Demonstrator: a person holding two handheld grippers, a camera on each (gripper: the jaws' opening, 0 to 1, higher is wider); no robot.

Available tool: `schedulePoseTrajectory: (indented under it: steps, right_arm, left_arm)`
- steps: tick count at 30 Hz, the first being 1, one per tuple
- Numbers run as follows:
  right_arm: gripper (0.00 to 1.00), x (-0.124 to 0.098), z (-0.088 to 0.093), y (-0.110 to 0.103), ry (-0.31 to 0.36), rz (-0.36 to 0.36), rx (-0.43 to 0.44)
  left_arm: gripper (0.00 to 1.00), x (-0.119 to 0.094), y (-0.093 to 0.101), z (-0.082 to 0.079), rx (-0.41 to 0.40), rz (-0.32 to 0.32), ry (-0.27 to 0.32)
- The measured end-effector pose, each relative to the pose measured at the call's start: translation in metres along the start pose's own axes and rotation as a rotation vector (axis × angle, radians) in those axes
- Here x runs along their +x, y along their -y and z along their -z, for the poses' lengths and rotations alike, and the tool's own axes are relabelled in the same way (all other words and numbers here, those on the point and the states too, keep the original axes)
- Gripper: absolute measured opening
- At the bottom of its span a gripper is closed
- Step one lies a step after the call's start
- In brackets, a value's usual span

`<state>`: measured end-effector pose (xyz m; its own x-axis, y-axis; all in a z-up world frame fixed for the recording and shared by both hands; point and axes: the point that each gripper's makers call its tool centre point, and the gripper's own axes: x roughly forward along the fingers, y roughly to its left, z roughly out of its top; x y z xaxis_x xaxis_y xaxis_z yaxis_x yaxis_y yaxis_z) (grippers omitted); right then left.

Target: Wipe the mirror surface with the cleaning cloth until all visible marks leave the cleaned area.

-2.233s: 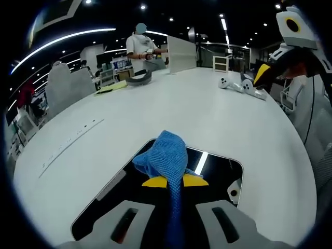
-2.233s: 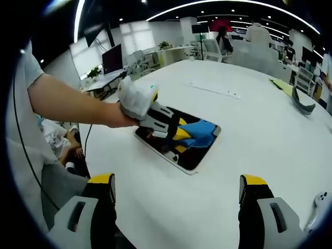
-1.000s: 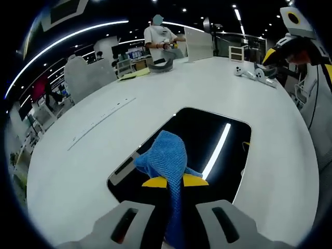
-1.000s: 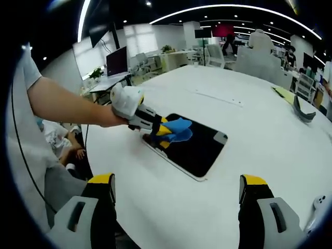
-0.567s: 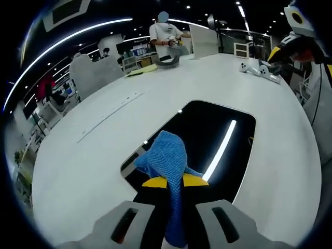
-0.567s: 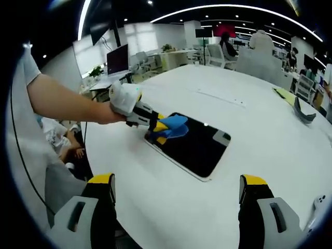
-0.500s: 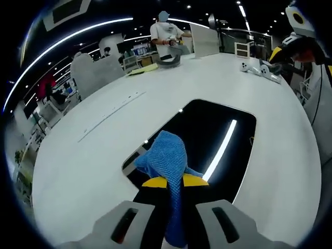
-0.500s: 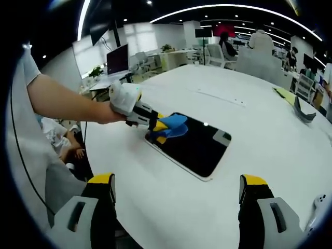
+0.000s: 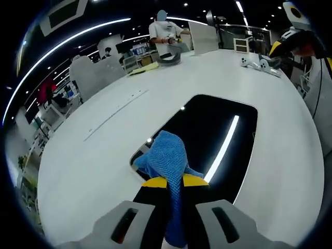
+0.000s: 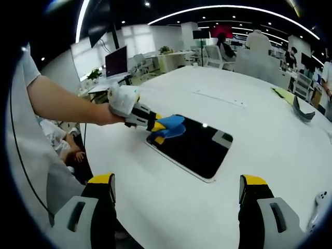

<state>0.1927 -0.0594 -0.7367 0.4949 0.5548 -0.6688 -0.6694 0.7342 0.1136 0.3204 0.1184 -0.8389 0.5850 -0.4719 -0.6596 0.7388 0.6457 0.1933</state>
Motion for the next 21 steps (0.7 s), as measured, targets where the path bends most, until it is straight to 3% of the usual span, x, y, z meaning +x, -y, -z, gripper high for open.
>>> schedulePoseTrajectory:
  steps: [8, 10, 13, 15, 21]
  right_arm:
    - [1.0, -0.0012, 0.0011, -0.001, 0.0, 0.001, 0.005]
    - [1.0, -0.0014, 0.0031, -0.0011, -0.006, 0.001, 0.002]
    - [1.0, -0.0015, 0.0059, -0.0024, -0.004, -0.004, 0.011]
    - [1.0, -0.0012, 0.0082, -0.0031, -0.01, -0.004, 0.008]
    - [1.0, -0.0018, 0.0073, -0.0051, -0.005, -0.009, 0.01]
  left_arm:
    - [0.05, -0.0006, -0.0008, 0.0007, -0.003, -0.002, 0.002]
    - [0.05, -0.0007, -0.001, 0.0, 0.082, -0.001, -0.002]
    - [0.05, -0.0004, -0.0005, 0.0004, 0.067, 0.005, -0.012]
    - [0.05, -0.0014, 0.0, 0.0001, 0.108, -0.003, -0.024]
    - [0.05, -0.0068, -0.0017, 0.0057, 0.079, -0.067, -0.054]
